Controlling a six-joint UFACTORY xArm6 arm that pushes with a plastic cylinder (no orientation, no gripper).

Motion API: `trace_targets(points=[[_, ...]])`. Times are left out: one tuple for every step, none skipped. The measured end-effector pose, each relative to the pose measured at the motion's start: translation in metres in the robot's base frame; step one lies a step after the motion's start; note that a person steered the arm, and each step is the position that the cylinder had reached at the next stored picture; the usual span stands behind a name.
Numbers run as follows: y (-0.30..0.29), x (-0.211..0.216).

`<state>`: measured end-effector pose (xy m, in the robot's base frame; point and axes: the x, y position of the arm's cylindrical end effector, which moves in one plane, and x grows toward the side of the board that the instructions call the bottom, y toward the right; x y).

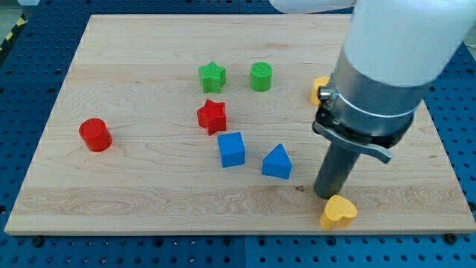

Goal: Slightly move the yellow heart to the right

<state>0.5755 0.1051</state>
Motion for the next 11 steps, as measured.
trace_targets(points=[[-0.024, -0.003], [-0.049, -0.001], [-0.072, 0.030], [-0.073, 0.043], [-0.071, 0.044], [-0.059, 0.043], [-0.001, 0.043], [0.036, 0.043], [0.043, 0.043], [0.034, 0.043], [0.000, 0.037]])
